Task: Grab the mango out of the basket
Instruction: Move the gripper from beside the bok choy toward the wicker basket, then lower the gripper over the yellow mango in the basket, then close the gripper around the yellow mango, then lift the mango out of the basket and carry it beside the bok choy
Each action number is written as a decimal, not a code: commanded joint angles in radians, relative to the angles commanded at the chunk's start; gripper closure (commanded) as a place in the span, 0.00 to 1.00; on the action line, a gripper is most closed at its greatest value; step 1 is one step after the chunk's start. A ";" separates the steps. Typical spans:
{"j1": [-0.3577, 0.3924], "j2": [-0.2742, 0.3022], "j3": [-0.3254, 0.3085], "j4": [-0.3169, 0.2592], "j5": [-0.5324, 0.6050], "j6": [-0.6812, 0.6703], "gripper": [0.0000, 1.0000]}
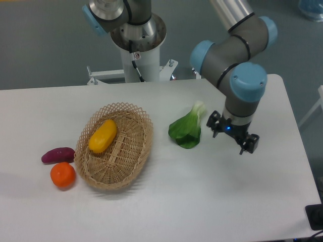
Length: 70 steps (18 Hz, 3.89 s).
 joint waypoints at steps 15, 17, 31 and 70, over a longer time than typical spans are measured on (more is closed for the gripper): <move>-0.193 0.170 -0.248 0.006 -0.112 -0.189 0.00; -0.233 0.192 -0.264 0.002 -0.118 -0.204 0.00; -0.465 0.127 -0.330 0.026 -0.126 -0.398 0.00; -0.295 0.101 -0.206 0.141 -0.068 -0.460 0.73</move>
